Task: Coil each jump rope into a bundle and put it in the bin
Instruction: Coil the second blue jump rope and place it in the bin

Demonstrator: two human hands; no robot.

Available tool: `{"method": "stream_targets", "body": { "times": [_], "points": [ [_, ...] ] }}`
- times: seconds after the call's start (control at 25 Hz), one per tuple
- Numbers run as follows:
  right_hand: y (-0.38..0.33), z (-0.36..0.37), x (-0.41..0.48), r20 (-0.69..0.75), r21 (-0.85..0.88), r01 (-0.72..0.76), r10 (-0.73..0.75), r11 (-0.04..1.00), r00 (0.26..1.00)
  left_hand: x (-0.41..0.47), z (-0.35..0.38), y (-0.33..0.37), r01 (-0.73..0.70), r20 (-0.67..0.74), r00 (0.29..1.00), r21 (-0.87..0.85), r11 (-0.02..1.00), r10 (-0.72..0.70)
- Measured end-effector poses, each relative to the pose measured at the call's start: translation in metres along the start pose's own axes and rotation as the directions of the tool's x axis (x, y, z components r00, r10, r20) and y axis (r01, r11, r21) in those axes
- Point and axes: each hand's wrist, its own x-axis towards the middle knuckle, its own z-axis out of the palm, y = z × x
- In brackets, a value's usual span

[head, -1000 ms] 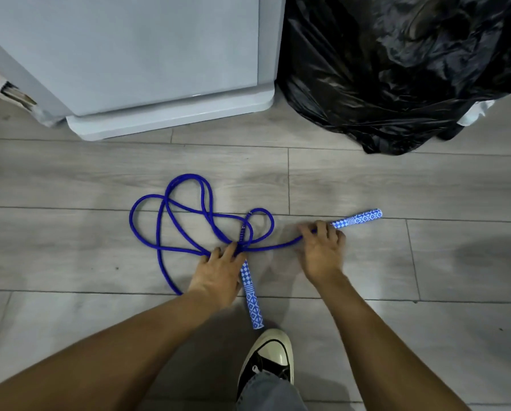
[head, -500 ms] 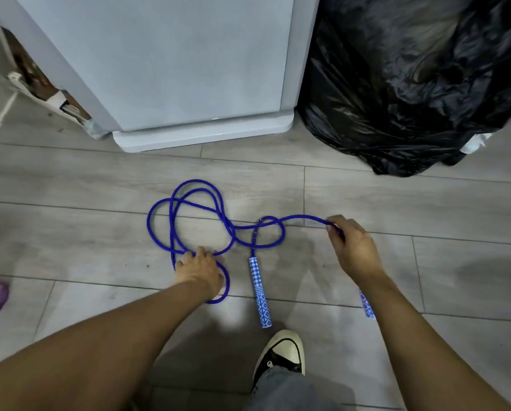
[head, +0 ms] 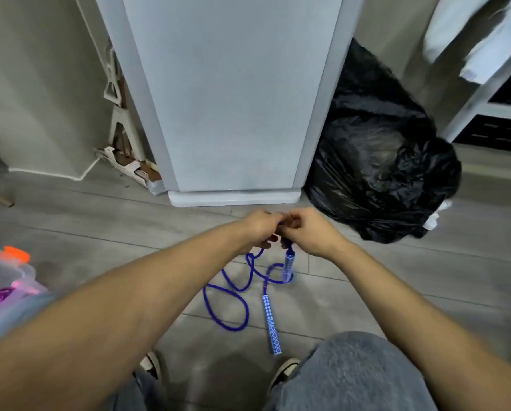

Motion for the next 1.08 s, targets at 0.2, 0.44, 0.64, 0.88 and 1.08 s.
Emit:
{"method": "stream_targets", "body": {
  "times": [0.2, 0.44, 0.64, 0.88, 1.08],
  "points": [
    [-0.067, -0.043, -0.024, -0.243, -0.238, -0.062, 0.002, 0.969, 0.970, -0.056, -0.049, 0.034, -0.196, -0.018, 0.981, -0.040, 0.980, 0.195],
    [-0.135, -0.033, -0.017, -0.043, 0.227, 0.218, -0.214, 0.949, 0.976, -0.116, -0.097, 0.068, -0.376, -0.051, 0.926, -0.046, 0.926, 0.374],
    [-0.137, -0.014, -0.014, -0.070, 0.399, 0.099, -0.077, 0.911, 0.995, -0.125, -0.157, 0.050, -0.476, -0.372, 0.788, 0.136, 0.869, 0.490],
    [-0.137, -0.033, -0.013, -0.383, 0.204, 0.170, -0.081, 0.964, 0.920, -0.111, -0.187, 0.033, -0.492, -0.632, 0.608, 0.176, 0.853, 0.481],
    [-0.130, -0.058, -0.024, -0.625, -0.049, 0.048, -0.068, 0.998, 0.777, -0.093, -0.197, 0.029, -0.473, -0.694, 0.553, 0.194, 0.859, 0.461]
  ]
}}
